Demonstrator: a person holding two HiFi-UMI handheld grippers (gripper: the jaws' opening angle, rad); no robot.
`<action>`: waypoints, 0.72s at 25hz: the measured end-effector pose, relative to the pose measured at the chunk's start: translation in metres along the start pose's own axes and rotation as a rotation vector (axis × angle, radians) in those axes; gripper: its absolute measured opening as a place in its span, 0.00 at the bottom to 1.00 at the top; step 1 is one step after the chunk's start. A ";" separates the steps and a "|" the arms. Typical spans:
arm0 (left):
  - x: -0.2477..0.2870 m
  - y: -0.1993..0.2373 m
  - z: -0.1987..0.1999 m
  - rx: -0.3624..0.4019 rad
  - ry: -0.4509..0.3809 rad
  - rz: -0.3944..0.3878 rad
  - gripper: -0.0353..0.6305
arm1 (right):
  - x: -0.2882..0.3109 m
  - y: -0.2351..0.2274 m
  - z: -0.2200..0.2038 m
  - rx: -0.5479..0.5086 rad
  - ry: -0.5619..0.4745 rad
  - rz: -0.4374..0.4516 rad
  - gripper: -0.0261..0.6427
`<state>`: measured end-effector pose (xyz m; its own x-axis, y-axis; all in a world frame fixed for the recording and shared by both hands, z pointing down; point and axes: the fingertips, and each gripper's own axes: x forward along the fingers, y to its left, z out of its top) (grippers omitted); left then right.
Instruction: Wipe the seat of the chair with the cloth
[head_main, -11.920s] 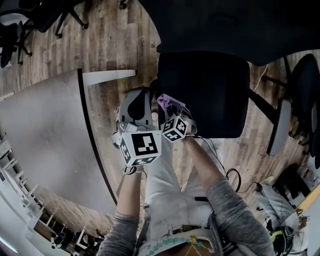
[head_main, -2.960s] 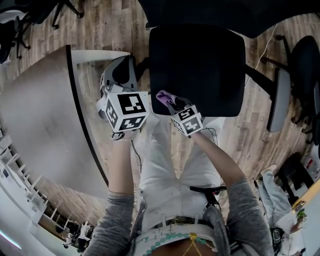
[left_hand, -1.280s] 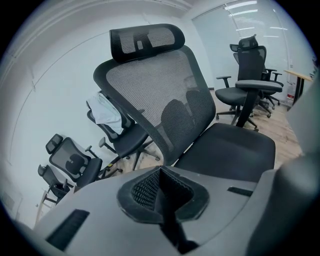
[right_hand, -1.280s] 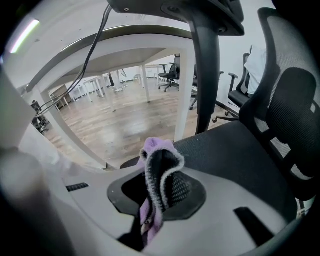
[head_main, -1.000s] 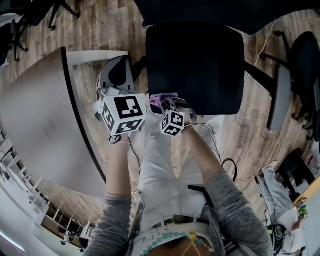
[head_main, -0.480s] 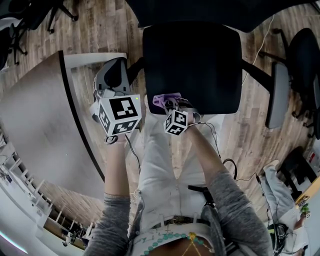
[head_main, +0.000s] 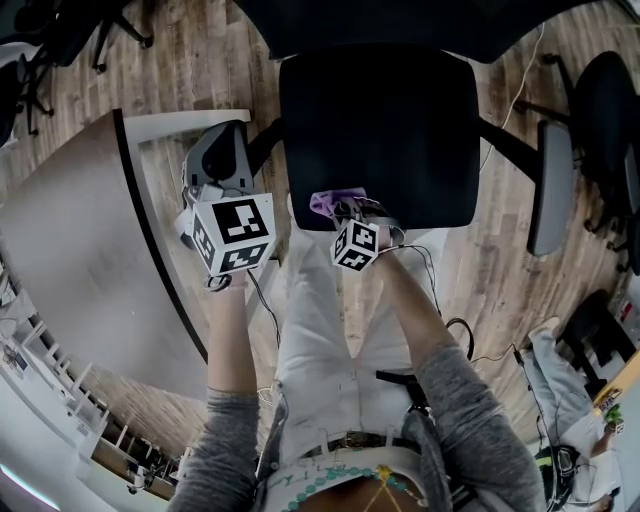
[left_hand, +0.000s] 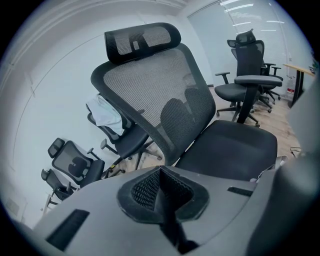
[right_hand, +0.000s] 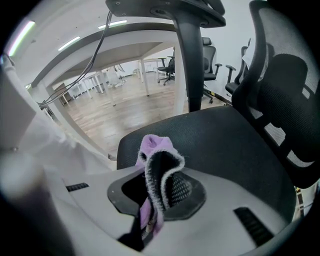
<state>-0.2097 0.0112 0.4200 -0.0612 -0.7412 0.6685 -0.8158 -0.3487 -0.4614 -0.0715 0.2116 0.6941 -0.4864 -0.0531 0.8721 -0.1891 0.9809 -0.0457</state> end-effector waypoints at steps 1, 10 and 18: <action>0.000 0.000 0.000 -0.001 0.000 -0.001 0.05 | -0.001 0.000 -0.001 0.001 0.002 0.001 0.12; -0.001 -0.001 0.001 0.003 -0.001 0.002 0.05 | -0.006 -0.005 -0.015 -0.048 0.017 0.003 0.12; -0.001 -0.001 0.001 0.000 0.000 0.001 0.05 | -0.013 -0.009 -0.034 -0.032 0.042 -0.009 0.12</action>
<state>-0.2085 0.0120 0.4191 -0.0617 -0.7417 0.6679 -0.8155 -0.3483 -0.4622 -0.0346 0.2093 0.6999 -0.4482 -0.0549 0.8923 -0.1659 0.9859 -0.0226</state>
